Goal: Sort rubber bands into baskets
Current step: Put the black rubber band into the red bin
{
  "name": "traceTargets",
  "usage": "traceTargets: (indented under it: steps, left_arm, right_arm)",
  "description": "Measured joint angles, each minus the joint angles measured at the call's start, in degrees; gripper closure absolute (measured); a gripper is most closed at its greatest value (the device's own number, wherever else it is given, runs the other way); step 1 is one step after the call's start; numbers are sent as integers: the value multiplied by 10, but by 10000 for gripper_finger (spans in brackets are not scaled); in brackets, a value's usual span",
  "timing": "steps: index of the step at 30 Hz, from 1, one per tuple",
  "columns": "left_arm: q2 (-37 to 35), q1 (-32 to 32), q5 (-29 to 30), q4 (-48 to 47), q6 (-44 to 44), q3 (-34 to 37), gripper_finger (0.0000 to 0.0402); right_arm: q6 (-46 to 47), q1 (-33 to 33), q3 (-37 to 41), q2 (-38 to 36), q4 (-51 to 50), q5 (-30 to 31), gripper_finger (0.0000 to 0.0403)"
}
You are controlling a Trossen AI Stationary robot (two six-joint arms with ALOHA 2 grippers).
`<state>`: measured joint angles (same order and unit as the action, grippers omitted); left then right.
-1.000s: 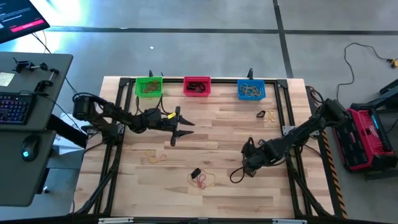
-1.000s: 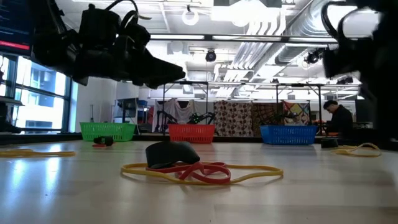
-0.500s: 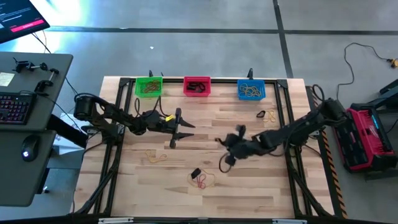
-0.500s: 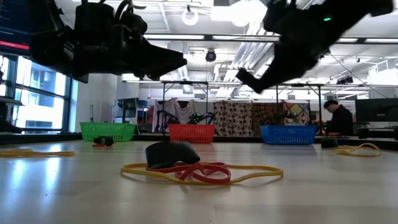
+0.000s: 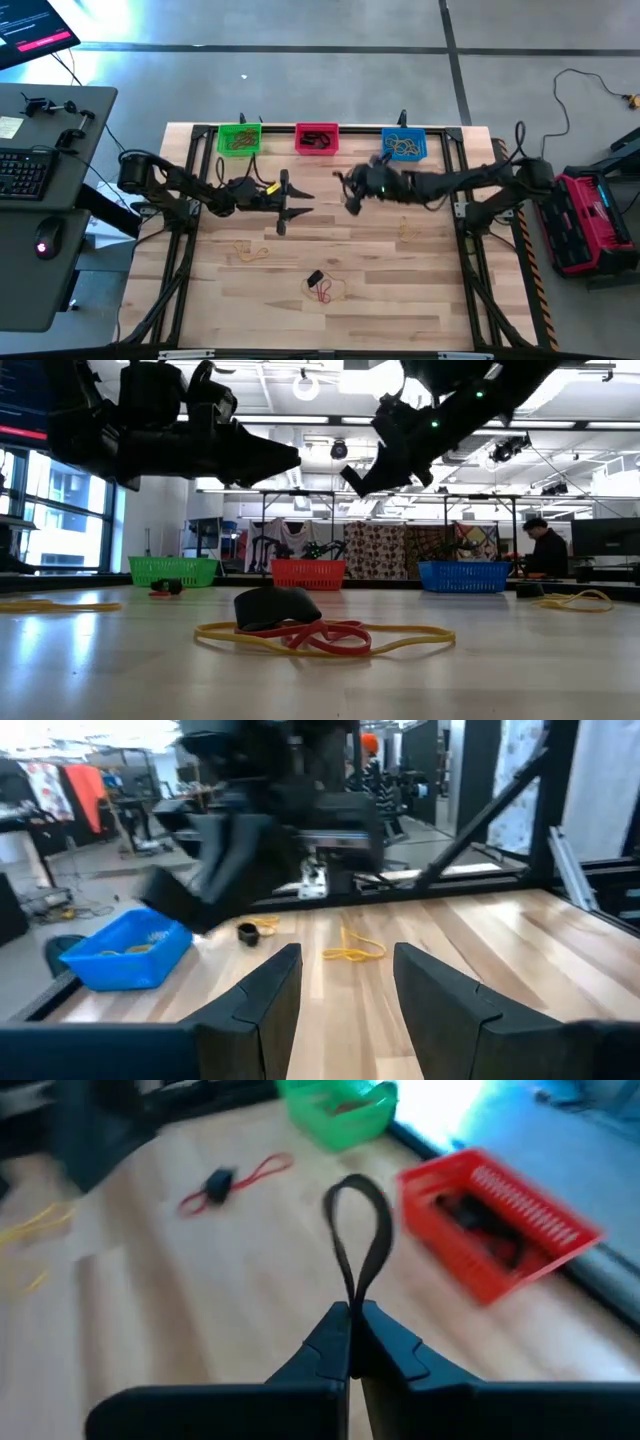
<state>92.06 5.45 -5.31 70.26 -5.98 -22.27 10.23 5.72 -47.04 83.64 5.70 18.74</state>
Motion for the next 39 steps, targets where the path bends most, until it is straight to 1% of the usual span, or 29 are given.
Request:
traceTargets:
  steps: [2, 5, 8, 13, 17, 24, 27, 34, 39]
  left_arm:
    - [-5, 0, 13, 0, -5, 0, 250]
    - [-13, 0, 16, 0, -7, 0, 250]
    - [-17, 0, 20, 0, -7, 0, 250]
    - [-17, 0, 70, -9, -7, 0, 250]
    - [-17, 0, 98, -25, -2, 0, 250]
    - [-17, 0, 153, -35, 12, 0, 250]
    - [-17, 0, 183, -36, 13, 0, 250]
    - [-17, -2, 265, -46, 14, 0, 250]
    - [-17, -6, 285, -68, 13, 0, 250]
  right_arm:
    - [-15, 30, -17, 0, -7, -10, 403]
    - [-35, 67, -56, 7, -36, -37, 403]
    - [-56, 94, -114, 34, -97, -53, 403]
    - [-69, 125, -244, 121, -212, -62, 403]
    - [-67, 154, -349, 196, -291, -84, 403]
    - [-30, 204, -513, 315, -442, -108, 403]
    - [-13, 220, -570, 362, -485, -109, 403]
    - [16, 240, -667, 448, -535, -149, 403]
    - [31, 252, -701, 492, -550, -174, 403]
